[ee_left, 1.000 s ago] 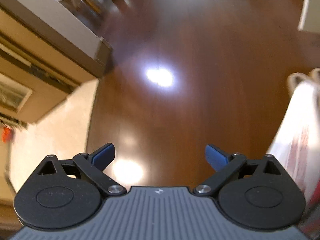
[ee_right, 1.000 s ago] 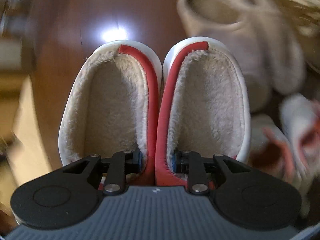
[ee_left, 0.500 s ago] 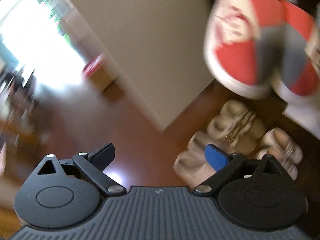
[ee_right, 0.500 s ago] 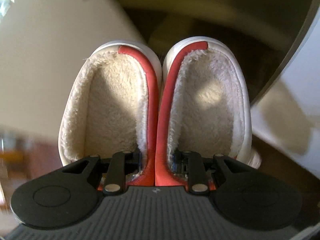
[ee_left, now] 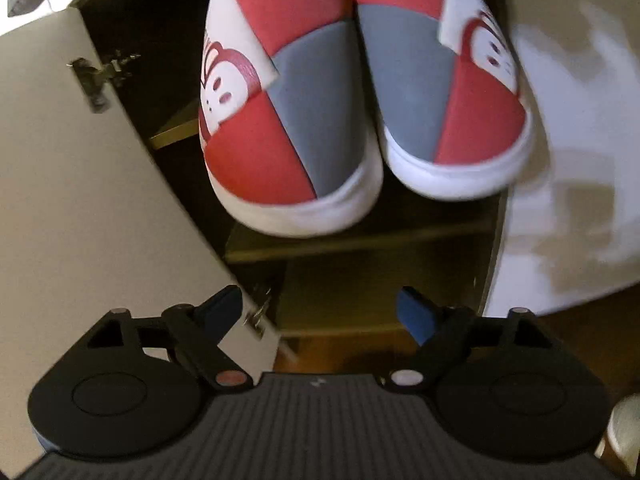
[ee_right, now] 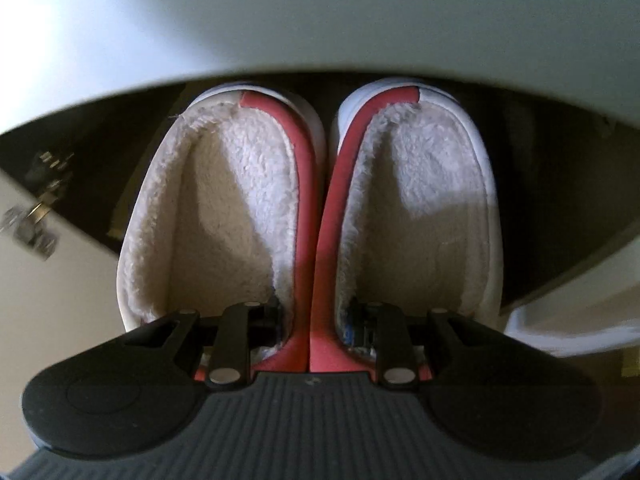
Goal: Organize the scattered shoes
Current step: 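Lift the red-grey slipper pair and carry it into the white cabinet, then lower the red-grey slipper pair onto the cabinet shelf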
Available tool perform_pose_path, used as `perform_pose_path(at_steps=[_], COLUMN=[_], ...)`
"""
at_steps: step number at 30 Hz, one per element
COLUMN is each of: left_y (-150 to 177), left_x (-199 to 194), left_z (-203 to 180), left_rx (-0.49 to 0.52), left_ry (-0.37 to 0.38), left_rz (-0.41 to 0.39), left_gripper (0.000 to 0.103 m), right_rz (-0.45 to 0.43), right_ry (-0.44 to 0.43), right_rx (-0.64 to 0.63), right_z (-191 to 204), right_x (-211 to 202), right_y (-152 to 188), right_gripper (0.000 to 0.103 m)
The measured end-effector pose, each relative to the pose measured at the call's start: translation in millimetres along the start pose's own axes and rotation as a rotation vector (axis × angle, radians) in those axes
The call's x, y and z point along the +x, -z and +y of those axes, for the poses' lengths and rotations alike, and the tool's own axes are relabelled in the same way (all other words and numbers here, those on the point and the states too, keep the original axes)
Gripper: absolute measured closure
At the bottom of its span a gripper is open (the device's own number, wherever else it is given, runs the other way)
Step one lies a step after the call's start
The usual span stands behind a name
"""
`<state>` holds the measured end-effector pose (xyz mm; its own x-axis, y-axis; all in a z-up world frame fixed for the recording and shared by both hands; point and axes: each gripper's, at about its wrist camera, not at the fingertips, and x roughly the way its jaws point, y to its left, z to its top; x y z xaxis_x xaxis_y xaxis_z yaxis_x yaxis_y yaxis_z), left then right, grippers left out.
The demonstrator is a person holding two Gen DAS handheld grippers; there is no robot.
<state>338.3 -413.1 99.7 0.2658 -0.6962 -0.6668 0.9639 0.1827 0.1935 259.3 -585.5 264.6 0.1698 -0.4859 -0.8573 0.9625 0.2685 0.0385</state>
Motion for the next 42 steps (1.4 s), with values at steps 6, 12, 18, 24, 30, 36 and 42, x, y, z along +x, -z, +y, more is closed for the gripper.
perform_pose_path(at_steps=[6,12,18,24,30,36,42], left_y=[-5,-16,-22,-32,-33,-35,-33], left_x=[35,41,30,8,-7,-17,-26], left_z=[-1,12,22,30,32,41,44], left_rx=[-0.072,-0.171,-0.137,-0.048,0.057,0.148,0.258], left_ry=[0.132,0.186,0.198,0.181,0.16,0.176,0.232], left_rz=[0.01,-0.01,0.021,-0.024,-0.043,-0.053,-0.058], left_gripper=[0.012,0.013,0.013,0.015,0.015,0.014,0.014], right_rz=[-0.099,-0.158,-0.222,-0.413,-0.583,-0.65,-0.334], right_ry=[0.058,0.079,0.051,0.093,0.067,0.071,0.09], right_rx=[-0.035,-0.089,-0.086,-0.081,-0.224,-0.313,-0.182], right_z=[5,4,-10,-27,-37,-23,-25], right_x=[2,-1,-6,-17,-27,-50,-61], right_y=[14,27,31,35,53,79,141], right_gripper=[0.077,0.072,0.065,0.025,0.023,0.023,0.056])
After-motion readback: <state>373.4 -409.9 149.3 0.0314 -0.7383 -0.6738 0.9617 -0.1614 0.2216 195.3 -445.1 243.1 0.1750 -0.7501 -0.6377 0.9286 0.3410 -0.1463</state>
